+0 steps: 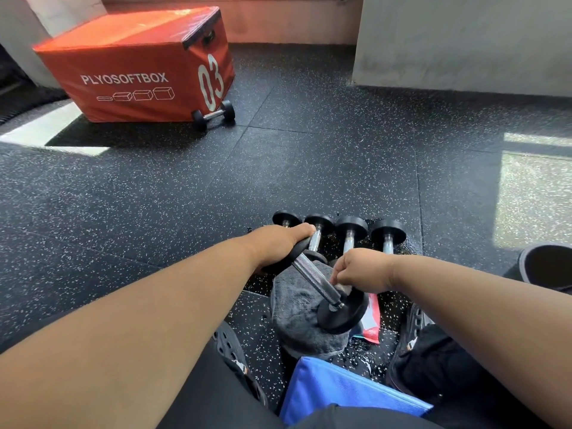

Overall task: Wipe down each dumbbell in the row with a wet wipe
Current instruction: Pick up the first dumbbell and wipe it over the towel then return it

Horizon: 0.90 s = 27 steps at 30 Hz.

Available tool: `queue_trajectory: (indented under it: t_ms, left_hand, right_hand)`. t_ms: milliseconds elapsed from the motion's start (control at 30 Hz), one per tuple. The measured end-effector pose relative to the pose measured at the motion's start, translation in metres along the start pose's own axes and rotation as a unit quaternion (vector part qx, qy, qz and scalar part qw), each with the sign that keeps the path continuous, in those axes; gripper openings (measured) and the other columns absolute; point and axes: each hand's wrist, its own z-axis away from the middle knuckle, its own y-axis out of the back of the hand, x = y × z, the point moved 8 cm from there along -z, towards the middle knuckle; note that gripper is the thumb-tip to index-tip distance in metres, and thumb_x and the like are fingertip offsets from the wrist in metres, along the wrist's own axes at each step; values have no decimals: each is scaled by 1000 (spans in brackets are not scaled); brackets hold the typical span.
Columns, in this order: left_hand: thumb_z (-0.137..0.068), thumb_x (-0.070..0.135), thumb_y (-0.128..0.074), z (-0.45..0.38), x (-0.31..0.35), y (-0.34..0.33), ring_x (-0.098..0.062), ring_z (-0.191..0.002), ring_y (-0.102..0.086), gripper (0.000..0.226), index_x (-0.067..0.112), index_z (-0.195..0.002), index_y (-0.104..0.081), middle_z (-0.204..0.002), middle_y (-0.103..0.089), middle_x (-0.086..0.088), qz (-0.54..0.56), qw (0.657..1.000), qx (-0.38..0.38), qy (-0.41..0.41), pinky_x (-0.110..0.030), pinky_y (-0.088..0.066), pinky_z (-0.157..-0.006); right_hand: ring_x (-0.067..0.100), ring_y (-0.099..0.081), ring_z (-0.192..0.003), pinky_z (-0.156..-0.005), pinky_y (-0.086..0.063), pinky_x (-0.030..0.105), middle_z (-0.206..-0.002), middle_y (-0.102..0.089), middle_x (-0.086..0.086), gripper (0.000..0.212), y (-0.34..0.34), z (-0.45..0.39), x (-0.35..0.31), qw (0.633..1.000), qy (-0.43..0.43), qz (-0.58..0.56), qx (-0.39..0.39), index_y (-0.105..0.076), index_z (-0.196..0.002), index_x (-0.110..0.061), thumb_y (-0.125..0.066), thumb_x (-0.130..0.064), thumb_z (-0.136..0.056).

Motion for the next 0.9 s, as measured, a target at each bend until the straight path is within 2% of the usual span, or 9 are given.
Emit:
queue_trajectory:
  t_ms: [100, 200, 267, 367, 467, 567, 633, 700, 900]
  left_hand:
    - [-58, 101, -46, 1, 2, 2, -27, -105, -71, 103, 23, -118, -78, -116, -76, -2, -29, 1000, 12, -6, -46, -50, -107]
    - [-59, 101, -45, 1, 5, 0, -27, -106, -70, 103, 24, -119, -77, -118, -75, -2, -43, 999, 10, -8, -47, -50, -107]
    - [-61, 101, -44, 0, 7, -1, -30, -107, -71, 101, 24, -117, -78, -118, -76, -4, -48, 999, 10, -13, -49, -50, -107]
    - [-63, 102, -42, -1, 9, -2, -30, -107, -71, 101, 24, -115, -78, -118, -77, -4, -60, 998, 11, -17, -50, -51, -107]
    - [-63, 103, -38, -1, 10, -3, -30, -112, -70, 103, 26, -120, -77, -124, -75, -4, -81, 996, 16, -18, -51, -49, -109]
    - [-65, 103, -33, 0, 15, -4, -30, -120, -65, 108, 26, -129, -73, -134, -71, -3, -118, 992, 26, -26, -51, -46, -112]
    - [-65, 103, -33, 3, 19, -5, -30, -122, -63, 108, 26, -133, -70, -136, -70, -2, -126, 991, 31, -29, -51, -45, -113]
    - [-65, 103, -34, 5, 22, -6, -31, -126, -62, 111, 28, -139, -67, -142, -67, -2, -129, 991, 35, -28, -50, -44, -114]
    - [-64, 106, -35, 11, 23, -9, -33, -134, -58, 115, 30, -147, -60, -150, -62, -2, -134, 990, 34, -27, -53, -42, -116]
  right_hand:
    - [8, -69, -88, -87, -59, 32, -90, -77, -13, 20, -3, 2, -1, 999, 9, 44, -6, -77, -85, -32, -67, -16, -91]
    - [8, -71, -90, -89, -60, 33, -91, -77, -13, 11, -1, 6, 7, 1000, 9, 20, 7, -78, -88, -31, -79, -20, -87]
    - [9, -70, -85, -85, -60, 31, -87, -75, -13, 13, -1, 8, 10, 1000, 10, 10, 18, -75, -86, -33, -85, -26, -84]
    - [8, -65, -77, -77, -58, 30, -79, -70, -16, 29, -6, 13, 6, 998, 19, 52, 27, -71, -79, -33, -92, -52, -72]
    - [14, -64, -92, -87, -56, 34, -91, -70, -13, 53, -6, 16, -1, 987, 16, 140, 73, -74, -91, -31, -85, -75, -64]
    - [20, -60, -96, -89, -52, 40, -92, -66, -8, 63, -8, 21, -4, 972, -7, 202, 118, -69, -83, -29, -73, -88, -62]
    - [23, -59, -90, -83, -51, 38, -83, -61, -7, 61, -13, 24, -8, 966, -8, 219, 140, -65, -73, -25, -70, -85, -66]
    - [26, -61, -83, -74, -51, 36, -71, -56, -6, 56, -18, 25, -10, 968, -10, 206, 143, -58, -65, -20, -72, -73, -72]
    - [22, -64, -74, -67, -52, 33, -71, -70, -3, 50, -25, 21, 5, 995, -49, 61, 63, -69, -79, -13, -87, -58, -68]
